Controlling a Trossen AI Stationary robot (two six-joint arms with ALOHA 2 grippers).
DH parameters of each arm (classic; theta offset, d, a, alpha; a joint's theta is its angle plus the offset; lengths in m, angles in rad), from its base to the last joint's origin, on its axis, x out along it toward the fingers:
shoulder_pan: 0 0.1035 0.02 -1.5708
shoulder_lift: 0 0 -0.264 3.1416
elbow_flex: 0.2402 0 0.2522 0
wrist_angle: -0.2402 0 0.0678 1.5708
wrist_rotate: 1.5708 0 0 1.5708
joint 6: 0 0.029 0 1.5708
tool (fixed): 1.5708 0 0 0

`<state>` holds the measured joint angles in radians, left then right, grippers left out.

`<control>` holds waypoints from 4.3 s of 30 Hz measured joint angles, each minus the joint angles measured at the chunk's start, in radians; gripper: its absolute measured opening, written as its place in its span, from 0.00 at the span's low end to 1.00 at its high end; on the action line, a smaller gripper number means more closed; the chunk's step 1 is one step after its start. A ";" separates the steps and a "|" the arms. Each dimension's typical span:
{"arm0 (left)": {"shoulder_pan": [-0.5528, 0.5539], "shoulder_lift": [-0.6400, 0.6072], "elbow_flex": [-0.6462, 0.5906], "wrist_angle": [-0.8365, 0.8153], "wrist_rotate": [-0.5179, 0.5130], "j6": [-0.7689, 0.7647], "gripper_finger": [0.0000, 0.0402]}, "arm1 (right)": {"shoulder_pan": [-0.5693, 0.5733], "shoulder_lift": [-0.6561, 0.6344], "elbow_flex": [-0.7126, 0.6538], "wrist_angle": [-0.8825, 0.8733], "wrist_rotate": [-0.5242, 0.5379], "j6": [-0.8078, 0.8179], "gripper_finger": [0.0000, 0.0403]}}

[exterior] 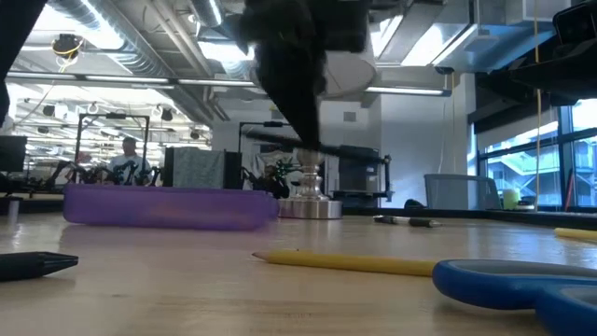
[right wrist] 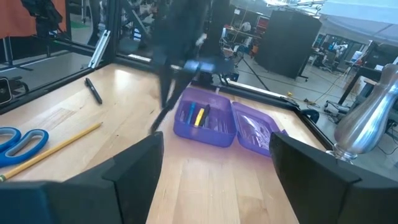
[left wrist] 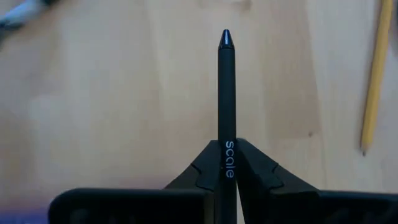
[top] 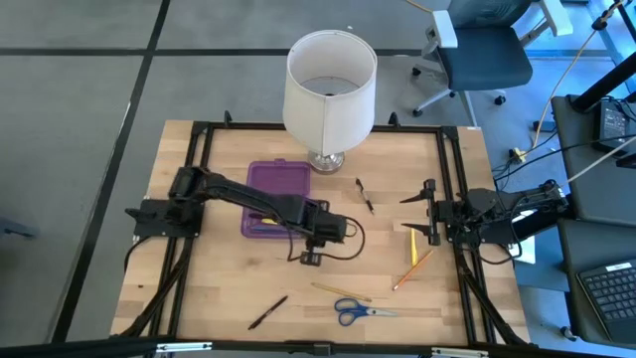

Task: Pick & place school supplies into a supply box
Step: Put the top black pen into the purple supply box, then put the yellow pen into the purple supply box

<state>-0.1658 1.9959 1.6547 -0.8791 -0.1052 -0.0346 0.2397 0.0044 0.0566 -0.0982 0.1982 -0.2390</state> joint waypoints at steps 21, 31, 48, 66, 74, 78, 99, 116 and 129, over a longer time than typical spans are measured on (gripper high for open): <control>-0.023 -0.528 -0.640 0.238 -0.206 -0.282 0.07 | 0.000 0.000 0.000 0.000 0.000 0.002 0.74; 0.025 -0.545 -0.889 0.524 -0.158 -0.303 0.07 | 0.000 0.000 0.000 0.000 0.000 0.001 0.74; 0.040 -0.539 -0.916 0.536 -0.157 -0.232 0.08 | 0.000 0.000 0.000 0.000 0.000 0.002 0.74; 0.039 -0.454 -0.916 0.521 -0.165 -0.179 0.11 | 0.000 0.000 0.000 0.031 0.000 0.185 0.74; 0.039 -0.456 -0.916 0.520 -0.192 -0.096 0.18 | 0.000 0.000 0.000 0.032 0.001 0.210 0.74; 0.039 -0.461 -0.915 0.519 -0.209 -0.075 0.21 | 0.000 0.000 0.000 0.065 0.001 0.239 0.74; 0.011 -0.742 -0.834 0.421 -0.220 0.098 0.21 | -0.005 0.377 0.175 0.186 0.255 0.495 0.74; 0.011 -0.829 -0.833 0.415 -0.216 0.055 0.21 | -0.166 0.949 0.737 -0.726 -0.053 1.256 0.74; 0.011 -0.830 -0.834 0.417 -0.216 0.066 0.21 | -0.166 1.051 0.718 -0.755 -0.114 1.228 0.74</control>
<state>-0.1547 1.1664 0.8211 -0.4625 -0.3208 0.0310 0.0738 1.0557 0.7750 -0.8531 0.0846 0.9887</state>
